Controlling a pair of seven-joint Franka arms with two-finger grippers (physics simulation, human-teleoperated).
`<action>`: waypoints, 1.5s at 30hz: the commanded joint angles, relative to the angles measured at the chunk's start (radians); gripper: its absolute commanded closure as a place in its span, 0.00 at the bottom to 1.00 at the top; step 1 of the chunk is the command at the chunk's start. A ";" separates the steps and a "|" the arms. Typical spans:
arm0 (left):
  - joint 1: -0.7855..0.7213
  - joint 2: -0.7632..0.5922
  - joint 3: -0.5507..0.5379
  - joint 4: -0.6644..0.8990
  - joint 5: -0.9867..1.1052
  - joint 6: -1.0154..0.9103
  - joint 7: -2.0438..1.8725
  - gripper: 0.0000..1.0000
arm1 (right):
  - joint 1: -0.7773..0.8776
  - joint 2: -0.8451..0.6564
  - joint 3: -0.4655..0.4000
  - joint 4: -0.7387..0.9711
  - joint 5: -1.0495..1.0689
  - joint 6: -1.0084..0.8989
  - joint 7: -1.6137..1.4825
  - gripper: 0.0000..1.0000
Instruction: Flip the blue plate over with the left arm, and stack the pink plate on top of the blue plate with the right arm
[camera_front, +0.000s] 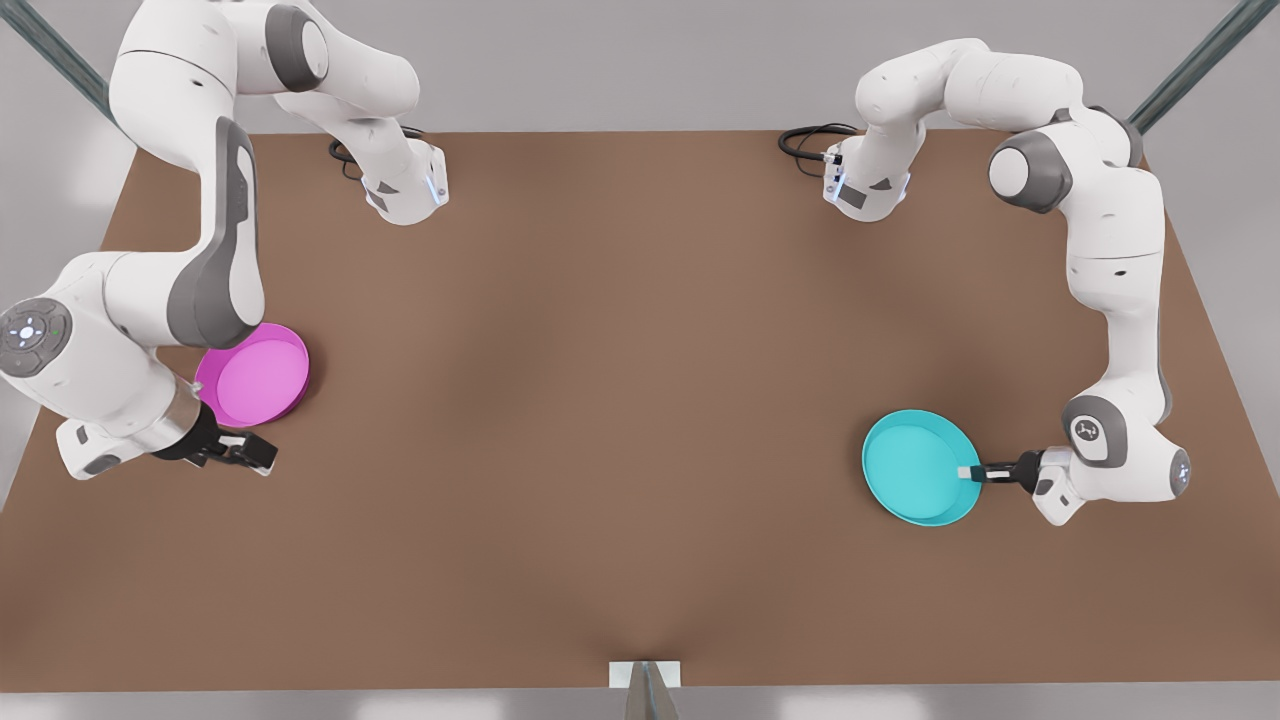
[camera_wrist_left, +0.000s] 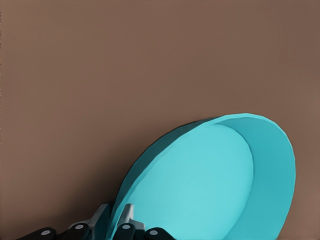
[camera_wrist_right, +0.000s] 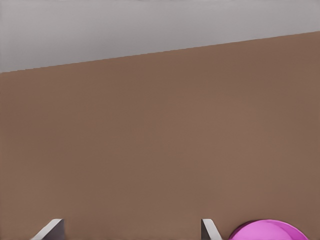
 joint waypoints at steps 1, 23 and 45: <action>0.000 0.000 0.001 0.000 0.001 0.000 0.001 0.70 | 0.000 0.000 0.000 0.000 0.000 0.000 0.000 0.00; 0.000 -0.023 0.001 0.000 0.003 -0.044 -0.002 0.77 | 0.048 0.020 -0.003 -0.006 -0.017 0.051 0.012 0.00; -0.351 -0.238 -0.056 0.004 0.682 -0.168 -0.032 0.79 | 0.049 0.021 -0.003 -0.014 -0.028 0.033 0.011 0.00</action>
